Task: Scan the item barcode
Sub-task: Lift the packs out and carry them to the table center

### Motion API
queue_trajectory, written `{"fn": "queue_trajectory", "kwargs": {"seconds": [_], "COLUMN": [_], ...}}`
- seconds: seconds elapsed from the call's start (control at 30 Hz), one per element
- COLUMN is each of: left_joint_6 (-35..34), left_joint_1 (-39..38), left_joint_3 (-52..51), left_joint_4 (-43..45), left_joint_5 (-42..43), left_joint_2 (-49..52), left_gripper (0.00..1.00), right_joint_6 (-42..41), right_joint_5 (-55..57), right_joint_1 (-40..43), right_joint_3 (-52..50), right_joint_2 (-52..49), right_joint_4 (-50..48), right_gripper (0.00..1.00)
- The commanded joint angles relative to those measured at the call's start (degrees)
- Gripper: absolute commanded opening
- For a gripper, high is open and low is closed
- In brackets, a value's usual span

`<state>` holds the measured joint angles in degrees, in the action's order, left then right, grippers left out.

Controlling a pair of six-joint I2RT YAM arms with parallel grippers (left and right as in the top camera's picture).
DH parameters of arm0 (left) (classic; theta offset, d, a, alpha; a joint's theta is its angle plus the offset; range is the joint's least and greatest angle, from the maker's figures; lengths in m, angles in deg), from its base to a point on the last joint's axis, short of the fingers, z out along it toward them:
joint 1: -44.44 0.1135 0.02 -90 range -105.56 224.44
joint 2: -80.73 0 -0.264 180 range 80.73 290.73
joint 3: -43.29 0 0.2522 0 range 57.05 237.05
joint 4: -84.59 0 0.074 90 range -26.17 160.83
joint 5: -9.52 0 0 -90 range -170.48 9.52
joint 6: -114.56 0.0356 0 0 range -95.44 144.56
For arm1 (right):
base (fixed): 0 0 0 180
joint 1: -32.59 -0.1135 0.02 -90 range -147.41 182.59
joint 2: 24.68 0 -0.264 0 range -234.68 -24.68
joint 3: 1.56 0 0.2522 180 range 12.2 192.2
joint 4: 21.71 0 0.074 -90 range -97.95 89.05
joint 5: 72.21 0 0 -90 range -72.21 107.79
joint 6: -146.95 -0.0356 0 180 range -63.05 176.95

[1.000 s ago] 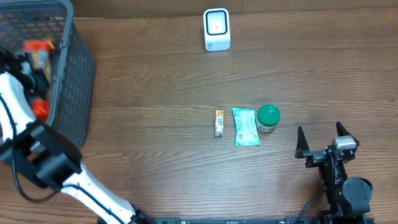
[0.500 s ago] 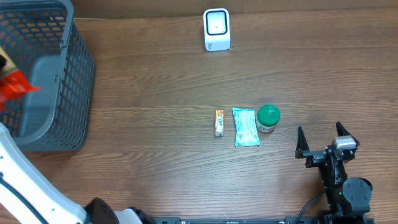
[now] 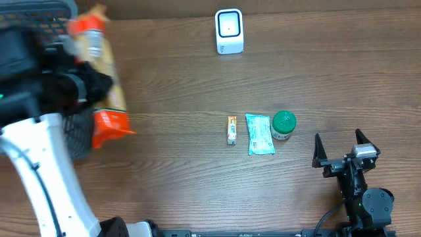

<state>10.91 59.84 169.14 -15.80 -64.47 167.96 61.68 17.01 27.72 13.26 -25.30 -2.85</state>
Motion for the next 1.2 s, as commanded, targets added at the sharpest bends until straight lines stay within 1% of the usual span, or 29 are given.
{"fn": "queue_trajectory", "kwargs": {"seconds": [0.0,0.13,0.23,0.37,0.47,0.77,0.9,1.17], "left_joint_6": [-4.35,-10.47,-14.34,-17.20,-19.91,-22.60,-23.19,-23.02], "left_joint_1": [-9.84,-20.22,-26.38,-31.65,-34.36,-39.89,-40.09,-40.11], "left_joint_3": [-8.37,-20.76,-29.66,-38.86,-43.60,-50.29,-51.30,-51.30], "left_joint_4": [2.58,11.13,18.97,29.07,35.19,45.77,47.91,50.99], "left_joint_5": [-6.16,-10.75,-12.17,-12.70,-15.67,-25.81,-25.53,-24.83], "left_joint_2": [-1.31,-1.27,-1.27,-1.05,-0.39,0.92,2.84,10.32], "left_gripper": [0.04,0.04,0.04,0.04,0.04,0.04,0.04,0.04], "right_joint_6": [0.26,0.24,0.24,0.26,0.24,0.24,0.26,0.24], "right_joint_5": [0.50,0.50,0.52,0.50,0.52,0.52,0.52,0.52], "right_joint_1": [0.07,0.07,0.07,0.07,0.07,0.07,0.07,0.07], "right_joint_3": [-0.61,-0.61,-0.61,-0.61,-0.61,-0.61,-0.61,-0.61], "right_joint_2": [0.39,0.39,0.39,0.39,0.39,0.39,0.39,0.39], "right_joint_4": [-0.31,-0.31,-0.31,-0.31,-0.31,-0.31,-0.31,-0.31], "right_gripper": [1.00,1.00,1.00,1.00,1.00,1.00,1.00,1.00]}}
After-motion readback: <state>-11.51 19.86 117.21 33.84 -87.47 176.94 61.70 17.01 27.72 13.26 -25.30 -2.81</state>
